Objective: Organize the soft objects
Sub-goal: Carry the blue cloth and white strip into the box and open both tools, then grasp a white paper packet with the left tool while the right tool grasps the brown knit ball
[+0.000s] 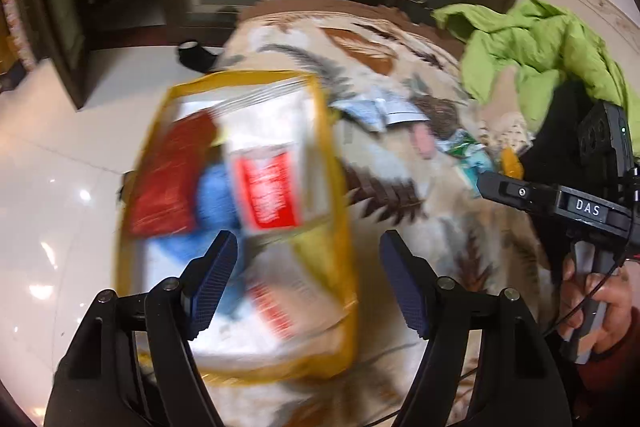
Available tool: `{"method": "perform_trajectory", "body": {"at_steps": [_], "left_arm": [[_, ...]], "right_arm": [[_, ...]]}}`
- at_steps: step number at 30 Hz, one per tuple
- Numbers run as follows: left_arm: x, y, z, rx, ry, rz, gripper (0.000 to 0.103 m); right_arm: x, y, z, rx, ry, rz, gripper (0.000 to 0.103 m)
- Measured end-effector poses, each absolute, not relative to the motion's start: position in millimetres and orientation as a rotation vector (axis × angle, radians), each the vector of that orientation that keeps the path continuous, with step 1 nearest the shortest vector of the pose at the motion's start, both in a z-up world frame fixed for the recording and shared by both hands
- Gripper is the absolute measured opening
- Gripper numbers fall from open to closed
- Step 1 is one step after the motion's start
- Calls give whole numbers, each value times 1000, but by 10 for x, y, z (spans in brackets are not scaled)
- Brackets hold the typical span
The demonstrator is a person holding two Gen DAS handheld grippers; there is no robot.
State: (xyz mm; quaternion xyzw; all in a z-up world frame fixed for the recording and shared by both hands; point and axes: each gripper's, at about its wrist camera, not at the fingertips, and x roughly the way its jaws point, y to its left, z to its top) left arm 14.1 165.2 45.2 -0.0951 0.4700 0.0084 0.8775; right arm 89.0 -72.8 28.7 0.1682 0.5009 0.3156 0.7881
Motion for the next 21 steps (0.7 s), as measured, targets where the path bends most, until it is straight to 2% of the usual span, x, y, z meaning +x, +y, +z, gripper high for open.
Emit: {"method": "perform_trajectory", "body": {"at_steps": [12, 21], "left_arm": [[1050, 1131, 535, -179, 1008, -60, 73], [1842, 1117, 383, -342, 1107, -66, 73]], "right_arm": [[1165, -1232, 305, 448, 1050, 587, 49], [1682, -1131, 308, 415, 1034, 582, 51]]}}
